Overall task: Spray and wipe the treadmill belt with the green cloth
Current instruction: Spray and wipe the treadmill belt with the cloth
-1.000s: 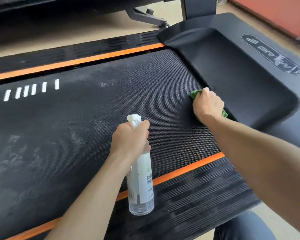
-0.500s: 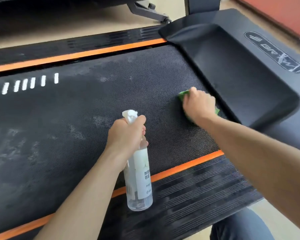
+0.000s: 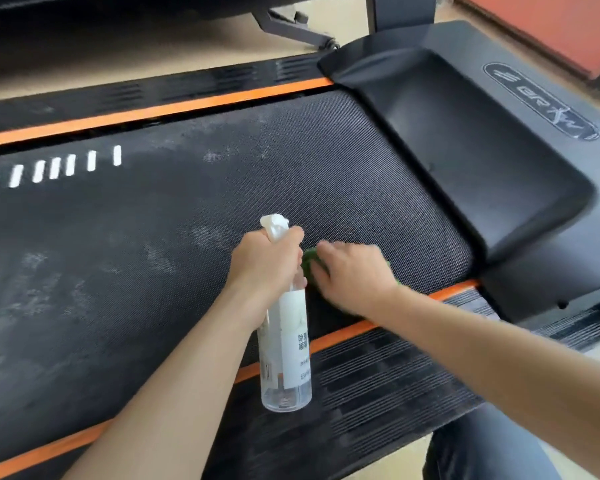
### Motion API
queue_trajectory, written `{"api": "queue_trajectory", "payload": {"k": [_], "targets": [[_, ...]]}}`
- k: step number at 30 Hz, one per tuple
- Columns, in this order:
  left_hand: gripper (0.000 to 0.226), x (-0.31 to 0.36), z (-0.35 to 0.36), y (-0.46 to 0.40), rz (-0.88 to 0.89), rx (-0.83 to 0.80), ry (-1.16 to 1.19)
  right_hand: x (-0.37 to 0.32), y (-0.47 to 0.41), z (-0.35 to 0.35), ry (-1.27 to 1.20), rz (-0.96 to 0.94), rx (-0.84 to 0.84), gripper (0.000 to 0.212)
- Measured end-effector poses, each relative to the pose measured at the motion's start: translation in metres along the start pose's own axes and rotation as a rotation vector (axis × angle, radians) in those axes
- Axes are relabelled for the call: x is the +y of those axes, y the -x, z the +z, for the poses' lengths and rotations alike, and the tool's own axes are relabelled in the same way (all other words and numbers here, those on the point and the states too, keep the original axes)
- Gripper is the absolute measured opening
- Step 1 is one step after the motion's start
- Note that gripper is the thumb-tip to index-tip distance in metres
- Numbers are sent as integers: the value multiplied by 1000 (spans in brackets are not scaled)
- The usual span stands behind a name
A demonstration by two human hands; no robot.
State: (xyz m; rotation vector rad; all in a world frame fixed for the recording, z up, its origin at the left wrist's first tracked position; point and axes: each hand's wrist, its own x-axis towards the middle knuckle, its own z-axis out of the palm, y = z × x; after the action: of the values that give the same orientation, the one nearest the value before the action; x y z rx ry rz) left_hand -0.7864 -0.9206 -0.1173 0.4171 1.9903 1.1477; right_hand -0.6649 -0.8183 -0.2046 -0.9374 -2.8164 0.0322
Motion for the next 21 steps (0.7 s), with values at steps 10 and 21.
{"api": "queue_trajectory", "payload": {"k": [10, 21], "targets": [[29, -8, -22, 10, 39, -17, -44, -14, -16, 0, -27, 387, -67, 33], [33, -15, -28, 12, 72, -76, -7, 44, -10, -17, 176, 207, -47, 32]]}}
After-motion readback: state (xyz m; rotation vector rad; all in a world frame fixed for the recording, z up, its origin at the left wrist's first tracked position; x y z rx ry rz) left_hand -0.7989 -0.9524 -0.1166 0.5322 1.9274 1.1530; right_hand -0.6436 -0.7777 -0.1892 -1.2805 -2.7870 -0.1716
